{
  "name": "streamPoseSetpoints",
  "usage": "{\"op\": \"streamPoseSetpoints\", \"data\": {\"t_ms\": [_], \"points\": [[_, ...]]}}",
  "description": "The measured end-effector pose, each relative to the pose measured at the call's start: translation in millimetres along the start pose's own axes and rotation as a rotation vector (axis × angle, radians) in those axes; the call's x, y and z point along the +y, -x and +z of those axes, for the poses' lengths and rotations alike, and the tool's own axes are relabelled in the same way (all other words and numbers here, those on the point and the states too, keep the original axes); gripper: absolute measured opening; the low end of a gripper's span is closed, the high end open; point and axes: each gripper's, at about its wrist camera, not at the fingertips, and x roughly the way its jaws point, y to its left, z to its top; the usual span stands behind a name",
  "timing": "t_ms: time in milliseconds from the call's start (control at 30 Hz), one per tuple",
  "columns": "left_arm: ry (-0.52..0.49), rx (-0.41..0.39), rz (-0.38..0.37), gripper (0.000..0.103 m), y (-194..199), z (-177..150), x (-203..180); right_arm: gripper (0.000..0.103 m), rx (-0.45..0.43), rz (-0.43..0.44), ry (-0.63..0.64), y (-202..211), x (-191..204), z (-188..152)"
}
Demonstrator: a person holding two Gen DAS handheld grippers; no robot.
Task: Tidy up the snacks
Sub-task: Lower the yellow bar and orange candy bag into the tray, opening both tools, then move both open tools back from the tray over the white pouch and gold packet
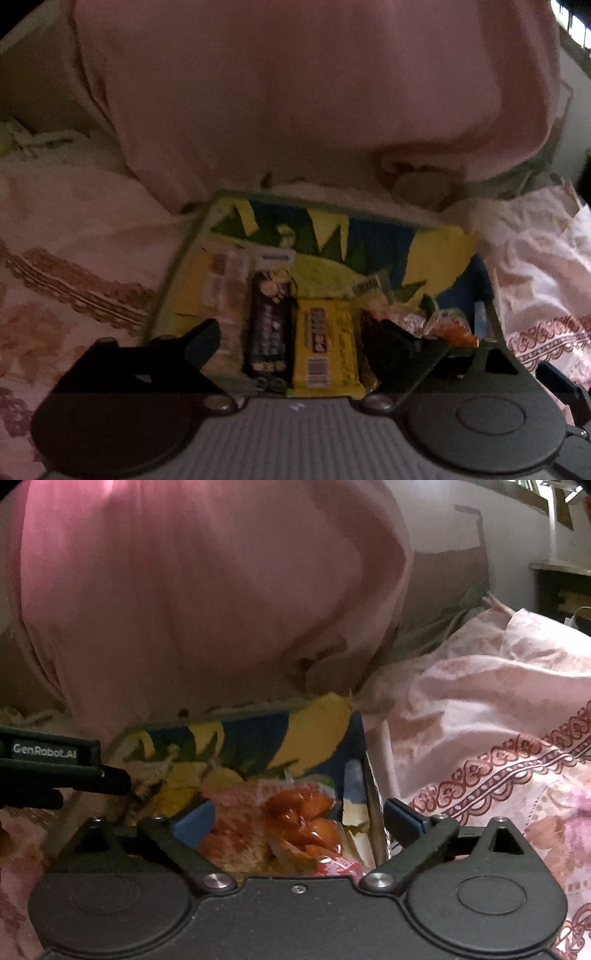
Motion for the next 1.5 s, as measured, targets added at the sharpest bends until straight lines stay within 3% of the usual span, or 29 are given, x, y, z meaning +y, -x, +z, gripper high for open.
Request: {"op": "streamPoseSetpoints", "data": {"t_ms": [133, 333, 767, 1067, 1500], "points": [[0.019, -0.066, 0.009, 0.102, 32, 2, 12, 0.102, -0.051, 0.011, -0.011, 27, 6, 7], [0.062, -0.141, -0.017, 0.102, 82, -5, 36, 0.102, -0.129, 0.021, 0.018, 71, 18, 14], [0.022, -0.256, 0.03, 0.103, 169, -65, 74, 0.102, -0.221, 0.069, 0.011, 167, 50, -1], [-0.026, -0.302, 0.066, 0.103, 210, -108, 93, 0.102, -0.24, 0.081, 0.102, 213, 70, -28], [-0.076, -0.326, 0.096, 0.103, 247, -156, 103, 0.102, -0.221, 0.056, 0.069, 256, 66, -56]]}}
